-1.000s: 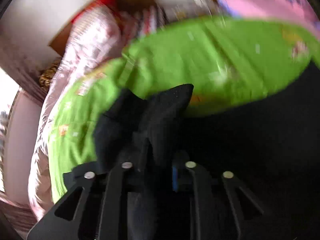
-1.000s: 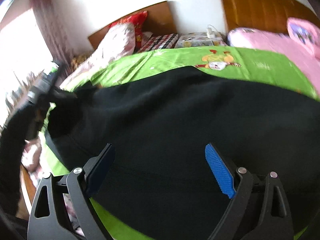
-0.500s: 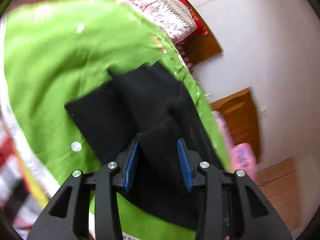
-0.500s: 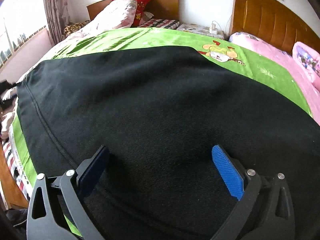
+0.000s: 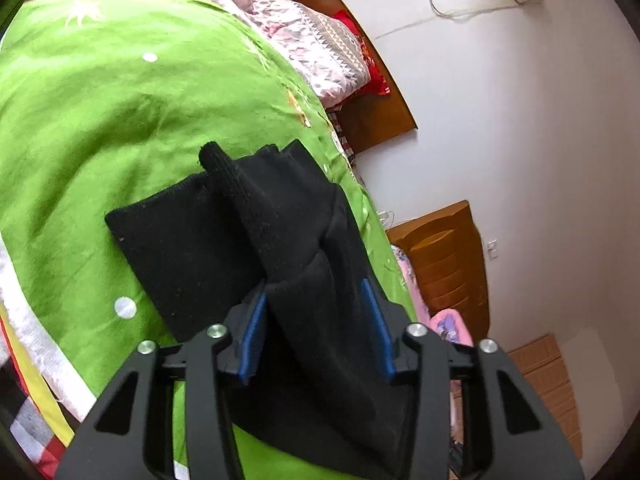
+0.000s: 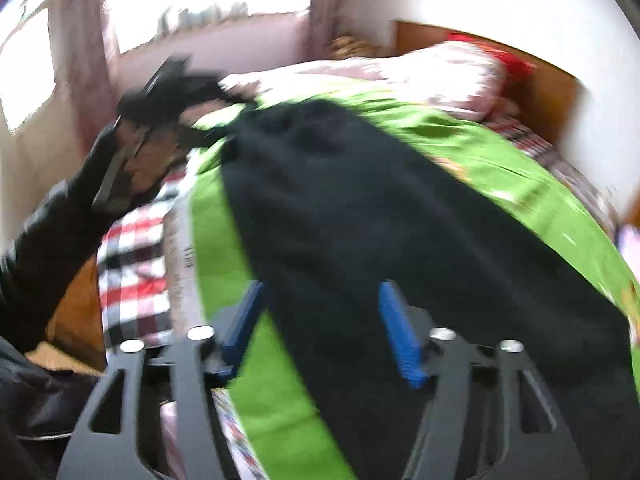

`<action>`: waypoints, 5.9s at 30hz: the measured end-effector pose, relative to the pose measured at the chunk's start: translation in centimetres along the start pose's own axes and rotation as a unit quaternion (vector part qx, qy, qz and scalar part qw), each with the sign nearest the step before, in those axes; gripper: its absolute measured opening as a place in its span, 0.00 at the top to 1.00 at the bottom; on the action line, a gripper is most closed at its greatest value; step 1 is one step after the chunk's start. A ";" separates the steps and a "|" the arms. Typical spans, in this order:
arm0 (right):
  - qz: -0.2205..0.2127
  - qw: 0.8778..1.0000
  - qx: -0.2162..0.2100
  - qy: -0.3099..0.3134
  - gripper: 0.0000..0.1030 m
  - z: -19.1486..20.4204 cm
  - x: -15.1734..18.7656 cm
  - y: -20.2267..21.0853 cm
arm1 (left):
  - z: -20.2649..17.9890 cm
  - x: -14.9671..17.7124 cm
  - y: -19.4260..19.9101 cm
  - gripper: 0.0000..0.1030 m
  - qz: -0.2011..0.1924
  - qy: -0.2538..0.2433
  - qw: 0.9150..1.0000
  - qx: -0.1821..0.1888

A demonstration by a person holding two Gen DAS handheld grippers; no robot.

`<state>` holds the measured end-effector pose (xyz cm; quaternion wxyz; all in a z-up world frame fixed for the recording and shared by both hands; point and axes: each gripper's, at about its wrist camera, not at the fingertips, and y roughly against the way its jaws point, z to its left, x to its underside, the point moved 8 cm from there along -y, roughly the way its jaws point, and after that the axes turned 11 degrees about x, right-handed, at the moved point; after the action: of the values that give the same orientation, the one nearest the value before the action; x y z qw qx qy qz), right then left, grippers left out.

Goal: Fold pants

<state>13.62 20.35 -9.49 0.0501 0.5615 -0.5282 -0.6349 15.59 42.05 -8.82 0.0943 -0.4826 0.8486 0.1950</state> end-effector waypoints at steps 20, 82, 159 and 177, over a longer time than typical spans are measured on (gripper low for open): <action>-0.014 0.987 0.130 0.092 0.55 1.0 0.4 -1.7 | -8.0 -2.5 -0.1 0.85 0.014 -0.035 0.999 -0.006; -0.005 0.974 0.222 -0.046 0.58 -11.0 22.7 16.2 | -12.8 23.4 -11.2 0.10 0.203 -0.306 0.922 -0.118; 0.141 0.877 0.301 -0.346 0.05 -36.3 30.7 16.2 | -20.9 34.4 -38.1 0.01 0.328 -0.453 0.814 -0.155; 0.113 0.847 0.313 -0.414 0.05 -37.3 30.7 19.1 | -22.8 30.8 -32.5 0.02 0.268 -0.435 0.854 -0.096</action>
<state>20.91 -31.07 -8.80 -0.2805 0.1689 -0.7303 -0.5996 28.13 -6.59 -6.71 0.3512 -0.1092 0.7942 0.4837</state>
